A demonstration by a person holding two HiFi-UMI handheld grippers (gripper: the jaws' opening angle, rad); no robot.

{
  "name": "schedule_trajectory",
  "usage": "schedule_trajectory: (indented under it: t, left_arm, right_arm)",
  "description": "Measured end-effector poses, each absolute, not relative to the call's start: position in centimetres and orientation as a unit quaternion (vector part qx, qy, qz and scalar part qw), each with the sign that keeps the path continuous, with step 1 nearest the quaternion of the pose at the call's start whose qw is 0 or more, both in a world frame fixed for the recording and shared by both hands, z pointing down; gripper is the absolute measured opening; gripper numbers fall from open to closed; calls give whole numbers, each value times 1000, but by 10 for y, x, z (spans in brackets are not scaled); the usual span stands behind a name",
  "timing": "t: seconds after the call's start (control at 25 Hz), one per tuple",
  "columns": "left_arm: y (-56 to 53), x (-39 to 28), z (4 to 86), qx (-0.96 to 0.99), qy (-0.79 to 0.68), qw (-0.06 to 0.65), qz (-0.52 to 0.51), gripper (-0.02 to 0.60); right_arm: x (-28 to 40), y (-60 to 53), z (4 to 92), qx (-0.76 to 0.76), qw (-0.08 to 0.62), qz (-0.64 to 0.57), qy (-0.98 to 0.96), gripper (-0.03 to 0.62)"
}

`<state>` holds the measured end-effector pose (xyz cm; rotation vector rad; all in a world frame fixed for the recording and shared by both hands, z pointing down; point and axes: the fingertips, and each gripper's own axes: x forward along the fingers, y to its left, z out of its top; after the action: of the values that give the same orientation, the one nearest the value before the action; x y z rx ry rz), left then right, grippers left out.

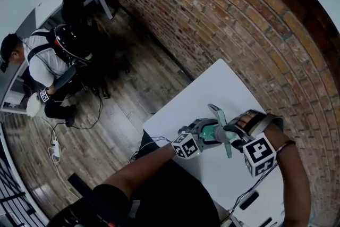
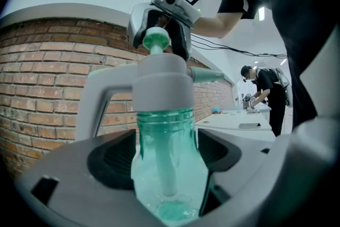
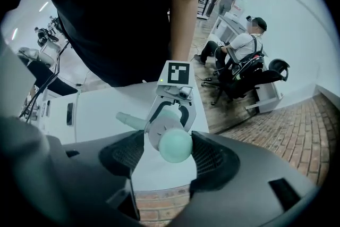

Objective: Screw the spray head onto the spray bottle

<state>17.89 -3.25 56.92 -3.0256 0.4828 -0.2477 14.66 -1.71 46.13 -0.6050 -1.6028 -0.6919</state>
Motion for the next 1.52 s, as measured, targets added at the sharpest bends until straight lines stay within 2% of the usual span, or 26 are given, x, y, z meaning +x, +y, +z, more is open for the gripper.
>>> schedule_trajectory:
  t: [0.72, 1.52]
  left_arm:
    - [-33, 180, 570, -984, 158, 33, -77, 350]
    - [-32, 177, 570, -984, 160, 32, -75, 350]
  right_arm:
    - [145, -22, 489, -320, 620, -386, -604, 282]
    - [142, -25, 489, -259, 627, -314, -664, 273]
